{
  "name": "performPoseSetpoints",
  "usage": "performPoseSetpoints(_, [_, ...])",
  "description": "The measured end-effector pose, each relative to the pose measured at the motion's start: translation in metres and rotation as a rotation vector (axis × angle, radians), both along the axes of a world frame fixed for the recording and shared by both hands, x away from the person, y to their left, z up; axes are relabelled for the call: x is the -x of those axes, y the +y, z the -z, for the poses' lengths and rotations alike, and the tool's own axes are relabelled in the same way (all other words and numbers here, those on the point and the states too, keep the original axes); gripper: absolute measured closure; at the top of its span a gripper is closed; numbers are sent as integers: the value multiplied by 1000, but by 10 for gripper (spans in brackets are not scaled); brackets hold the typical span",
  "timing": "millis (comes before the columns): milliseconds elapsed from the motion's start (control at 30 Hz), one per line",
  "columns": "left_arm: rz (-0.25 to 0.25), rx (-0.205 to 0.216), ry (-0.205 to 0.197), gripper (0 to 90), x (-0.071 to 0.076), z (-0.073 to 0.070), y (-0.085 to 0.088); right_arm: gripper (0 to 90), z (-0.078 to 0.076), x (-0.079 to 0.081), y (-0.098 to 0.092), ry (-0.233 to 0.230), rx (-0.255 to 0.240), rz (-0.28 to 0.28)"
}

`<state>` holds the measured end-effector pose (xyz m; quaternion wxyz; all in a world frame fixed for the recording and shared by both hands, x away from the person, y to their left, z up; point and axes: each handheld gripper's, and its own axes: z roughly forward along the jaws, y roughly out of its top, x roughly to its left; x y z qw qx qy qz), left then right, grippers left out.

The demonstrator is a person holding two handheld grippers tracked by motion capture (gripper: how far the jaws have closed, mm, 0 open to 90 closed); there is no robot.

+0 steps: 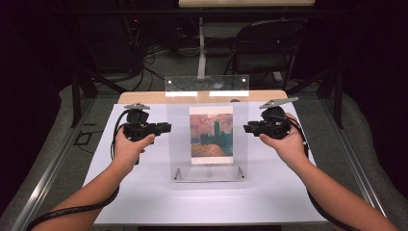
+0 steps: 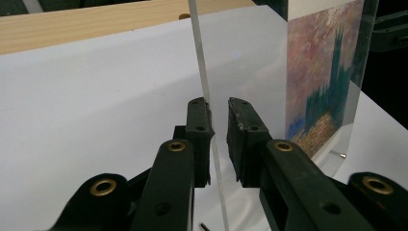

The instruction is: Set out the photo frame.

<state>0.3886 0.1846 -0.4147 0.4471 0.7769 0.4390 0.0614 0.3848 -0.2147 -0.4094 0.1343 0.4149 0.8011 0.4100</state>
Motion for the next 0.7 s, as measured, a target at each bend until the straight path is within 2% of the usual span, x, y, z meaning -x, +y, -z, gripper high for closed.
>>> performPoseSetpoints(333, [19, -19, -26, 798, 15, -4, 0, 732, -2, 15, -2, -25, 5, -16])
performPoseSetpoints(700, [33, -4, -53, 801, 32, -3, 2, 747, -3, 28, -2, -20, -11, -32])
